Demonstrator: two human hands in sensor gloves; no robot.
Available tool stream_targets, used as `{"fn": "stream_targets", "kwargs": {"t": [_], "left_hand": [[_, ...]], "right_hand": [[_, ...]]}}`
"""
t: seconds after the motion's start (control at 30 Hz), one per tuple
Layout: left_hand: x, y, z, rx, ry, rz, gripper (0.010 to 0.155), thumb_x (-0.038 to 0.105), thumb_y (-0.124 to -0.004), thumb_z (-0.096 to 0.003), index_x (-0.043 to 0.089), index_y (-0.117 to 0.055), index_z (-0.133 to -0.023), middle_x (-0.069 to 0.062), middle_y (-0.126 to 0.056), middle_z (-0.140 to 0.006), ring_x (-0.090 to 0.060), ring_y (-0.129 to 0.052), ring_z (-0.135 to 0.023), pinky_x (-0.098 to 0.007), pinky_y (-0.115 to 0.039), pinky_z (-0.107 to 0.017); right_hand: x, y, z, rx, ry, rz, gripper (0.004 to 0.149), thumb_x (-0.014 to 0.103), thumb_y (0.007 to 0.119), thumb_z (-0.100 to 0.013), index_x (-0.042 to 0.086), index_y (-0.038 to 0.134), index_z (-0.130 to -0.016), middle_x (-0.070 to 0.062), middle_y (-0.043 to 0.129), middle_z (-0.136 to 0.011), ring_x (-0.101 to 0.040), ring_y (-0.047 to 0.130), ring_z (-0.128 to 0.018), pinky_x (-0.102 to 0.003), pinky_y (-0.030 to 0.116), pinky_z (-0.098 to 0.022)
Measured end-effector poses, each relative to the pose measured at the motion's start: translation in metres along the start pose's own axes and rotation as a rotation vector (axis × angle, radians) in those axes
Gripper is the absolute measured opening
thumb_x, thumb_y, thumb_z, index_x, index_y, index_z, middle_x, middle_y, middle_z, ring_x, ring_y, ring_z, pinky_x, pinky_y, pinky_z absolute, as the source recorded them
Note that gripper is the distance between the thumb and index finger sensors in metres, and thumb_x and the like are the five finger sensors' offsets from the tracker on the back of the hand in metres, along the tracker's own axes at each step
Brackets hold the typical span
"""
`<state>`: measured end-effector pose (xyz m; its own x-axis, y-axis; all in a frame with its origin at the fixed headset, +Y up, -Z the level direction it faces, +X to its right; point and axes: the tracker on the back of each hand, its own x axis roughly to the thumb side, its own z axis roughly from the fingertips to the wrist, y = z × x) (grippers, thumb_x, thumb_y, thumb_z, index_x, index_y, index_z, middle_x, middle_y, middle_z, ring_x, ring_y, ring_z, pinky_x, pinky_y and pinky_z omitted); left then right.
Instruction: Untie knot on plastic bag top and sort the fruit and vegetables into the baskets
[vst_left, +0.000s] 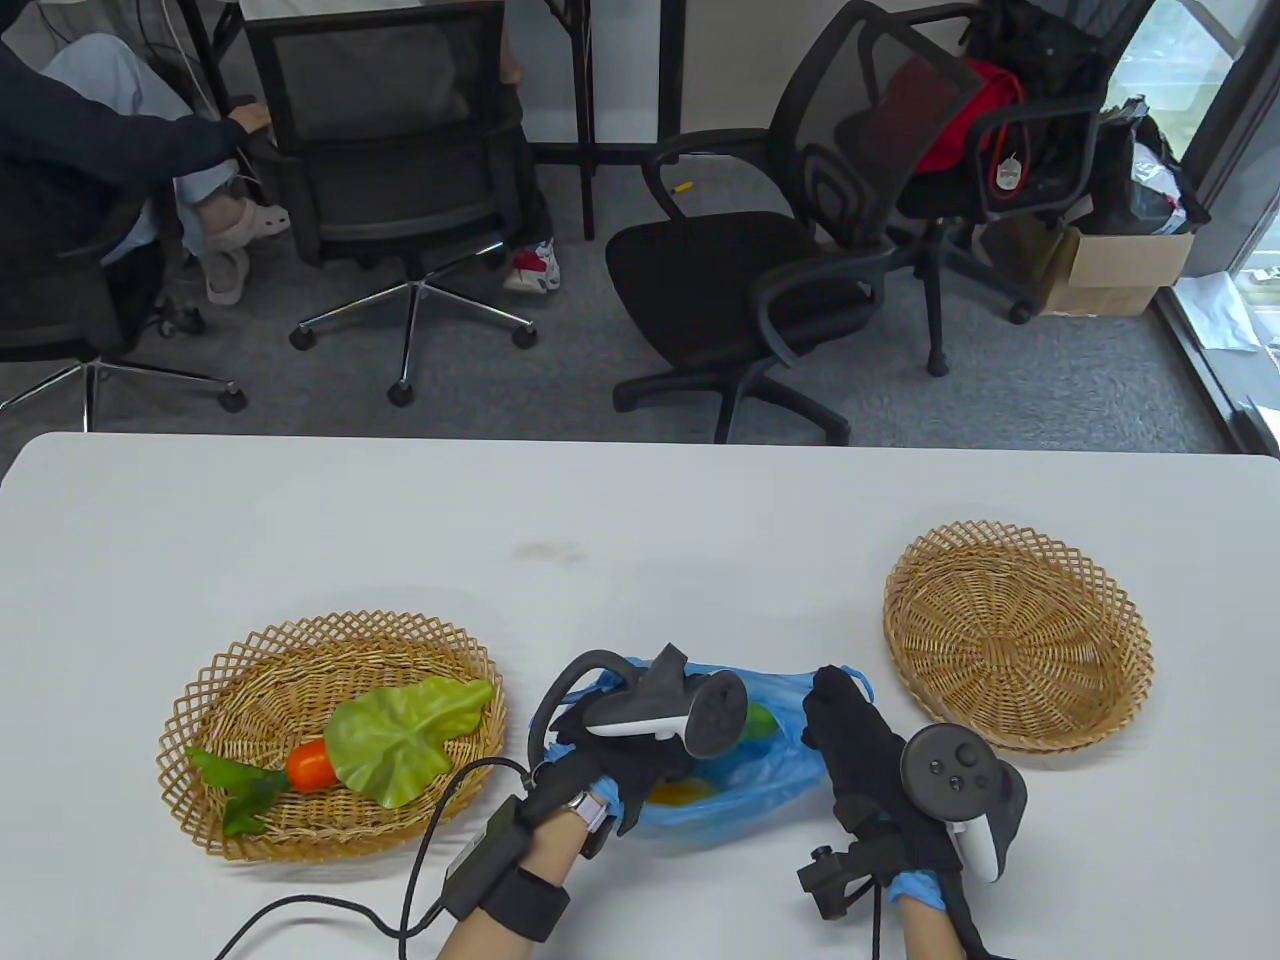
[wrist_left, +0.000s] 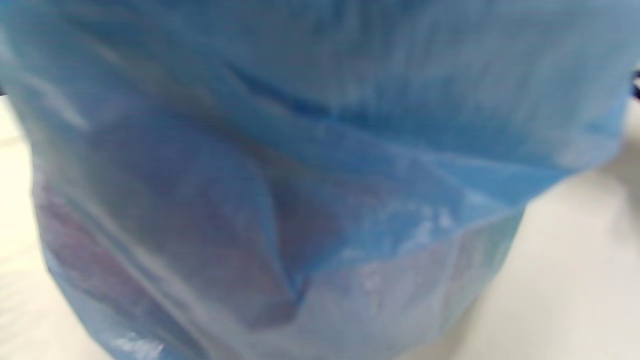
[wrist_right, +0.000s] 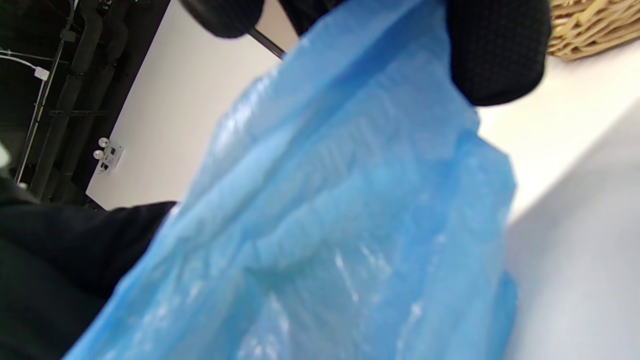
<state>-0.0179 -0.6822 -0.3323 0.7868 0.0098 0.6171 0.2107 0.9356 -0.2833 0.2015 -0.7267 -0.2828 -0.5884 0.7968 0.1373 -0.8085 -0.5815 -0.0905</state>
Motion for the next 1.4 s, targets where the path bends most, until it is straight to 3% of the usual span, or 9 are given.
{"fn": "stream_targets", "kwargs": {"t": [0.23, 0.43, 0.57, 0.87, 1.13, 1.3, 1.4], "left_hand": [[-0.011, 0.014, 0.019, 0.119, -0.084, 0.144, 0.078, 0.041, -0.083, -0.048, 0.011, -0.055, -0.114, -0.016, -0.067, -0.109, -0.033, -0.082, -0.092, -0.061, -0.068, -0.074], [-0.025, 0.024, 0.039, 0.275, -0.196, 0.368, 0.077, 0.041, -0.083, -0.0487, 0.01, -0.055, -0.114, -0.017, -0.067, -0.109, -0.033, -0.082, -0.092, -0.06, -0.068, -0.074], [-0.034, 0.026, 0.048, 0.301, -0.225, 0.445, 0.077, 0.041, -0.083, -0.0488, 0.01, -0.056, -0.114, -0.017, -0.068, -0.109, -0.033, -0.083, -0.091, -0.06, -0.07, -0.073], [-0.053, 0.032, 0.062, 0.47, -0.369, 0.757, 0.077, 0.041, -0.082, -0.0499, 0.01, -0.054, -0.114, -0.016, -0.067, -0.109, -0.033, -0.083, -0.092, -0.059, -0.07, -0.073], [-0.07, 0.041, 0.091, 0.672, -0.553, 1.054, 0.076, 0.041, -0.082, -0.0507, 0.01, -0.054, -0.115, -0.016, -0.067, -0.11, -0.033, -0.082, -0.093, -0.059, -0.069, -0.074], [-0.087, 0.049, 0.122, 0.743, -0.534, 1.01, 0.076, 0.041, -0.082, -0.0513, 0.01, -0.053, -0.115, -0.017, -0.066, -0.11, -0.033, -0.082, -0.094, -0.059, -0.068, -0.074], [-0.104, 0.049, 0.143, 0.773, -0.415, 0.891, 0.076, 0.04, -0.082, -0.0513, 0.01, -0.053, -0.115, -0.016, -0.066, -0.11, -0.033, -0.082, -0.094, -0.059, -0.068, -0.074]], "right_hand": [[0.0, 0.0, 0.0, -0.003, 0.003, -0.003, 0.065, 0.034, 0.055, -0.062, -0.01, 0.044, -0.108, -0.037, 0.069, -0.095, -0.045, 0.085, -0.074, -0.061, 0.072, -0.055], [-0.001, -0.002, 0.001, -0.01, 0.001, -0.035, 0.07, 0.04, 0.052, -0.062, -0.011, 0.041, -0.109, -0.038, 0.068, -0.096, -0.046, 0.084, -0.075, -0.061, 0.071, -0.055], [0.0, -0.003, 0.002, -0.023, -0.022, -0.08, 0.074, 0.044, 0.051, -0.062, -0.011, 0.04, -0.11, -0.038, 0.067, -0.096, -0.046, 0.084, -0.075, -0.062, 0.071, -0.056], [0.002, 0.0, 0.002, -0.026, -0.03, -0.063, 0.072, 0.043, 0.051, -0.062, -0.011, 0.041, -0.11, -0.038, 0.068, -0.096, -0.046, 0.084, -0.075, -0.062, 0.071, -0.056], [0.002, 0.002, 0.002, -0.019, -0.027, -0.052, 0.072, 0.042, 0.051, -0.062, -0.011, 0.041, -0.109, -0.038, 0.068, -0.096, -0.046, 0.084, -0.075, -0.062, 0.071, -0.055], [0.002, 0.002, 0.002, -0.019, -0.026, -0.05, 0.071, 0.042, 0.051, -0.062, -0.01, 0.042, -0.109, -0.038, 0.068, -0.096, -0.046, 0.084, -0.075, -0.062, 0.071, -0.055], [0.002, 0.002, 0.002, -0.019, -0.026, -0.05, 0.071, 0.042, 0.052, -0.062, -0.01, 0.042, -0.109, -0.038, 0.069, -0.095, -0.046, 0.084, -0.075, -0.062, 0.071, -0.055]]}}
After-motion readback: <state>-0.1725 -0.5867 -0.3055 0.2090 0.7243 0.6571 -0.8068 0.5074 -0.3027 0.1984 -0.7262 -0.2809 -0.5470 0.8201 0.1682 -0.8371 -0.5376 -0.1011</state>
